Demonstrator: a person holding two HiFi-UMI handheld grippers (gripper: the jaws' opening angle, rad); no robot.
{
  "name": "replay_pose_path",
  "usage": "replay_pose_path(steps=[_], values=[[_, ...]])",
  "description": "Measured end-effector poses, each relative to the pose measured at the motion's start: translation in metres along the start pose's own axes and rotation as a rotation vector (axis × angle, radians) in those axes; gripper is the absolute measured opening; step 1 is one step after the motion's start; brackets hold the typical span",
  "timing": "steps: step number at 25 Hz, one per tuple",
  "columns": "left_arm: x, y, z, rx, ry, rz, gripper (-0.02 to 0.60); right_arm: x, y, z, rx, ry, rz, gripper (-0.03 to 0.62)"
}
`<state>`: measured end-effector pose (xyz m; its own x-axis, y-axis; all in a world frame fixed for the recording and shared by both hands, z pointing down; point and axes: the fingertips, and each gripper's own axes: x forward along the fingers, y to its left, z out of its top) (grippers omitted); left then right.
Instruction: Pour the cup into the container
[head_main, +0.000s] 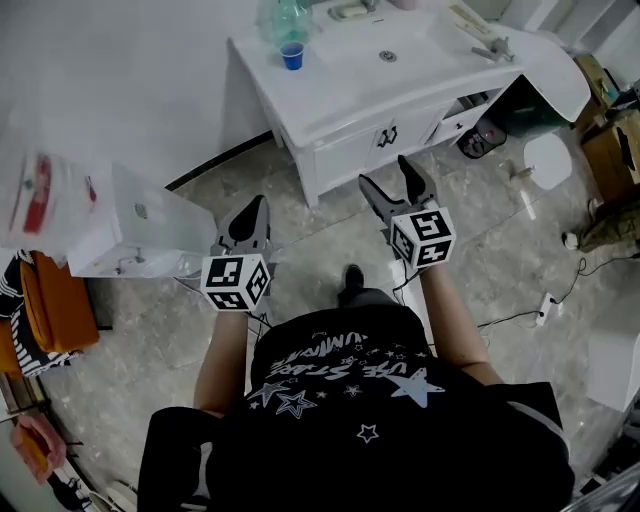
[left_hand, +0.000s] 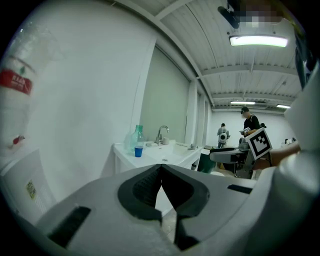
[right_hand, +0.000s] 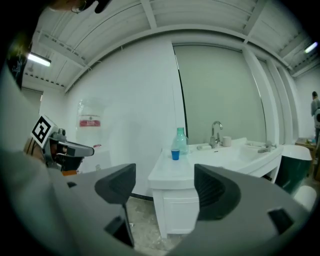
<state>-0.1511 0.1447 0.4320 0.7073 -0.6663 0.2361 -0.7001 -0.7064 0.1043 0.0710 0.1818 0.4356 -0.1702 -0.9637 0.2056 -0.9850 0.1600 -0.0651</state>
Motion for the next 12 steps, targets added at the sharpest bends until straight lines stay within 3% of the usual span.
replay_pose_path(steps=[8, 12], values=[[0.026, 0.000, 0.014, -0.034, -0.032, 0.165, 0.011, 0.033, -0.052, 0.001, 0.000, 0.025, 0.113, 0.393], [0.027, 0.000, 0.012, -0.041, -0.016, 0.209, 0.011, 0.045, -0.066, -0.001, 0.012, 0.039, 0.138, 0.393]])
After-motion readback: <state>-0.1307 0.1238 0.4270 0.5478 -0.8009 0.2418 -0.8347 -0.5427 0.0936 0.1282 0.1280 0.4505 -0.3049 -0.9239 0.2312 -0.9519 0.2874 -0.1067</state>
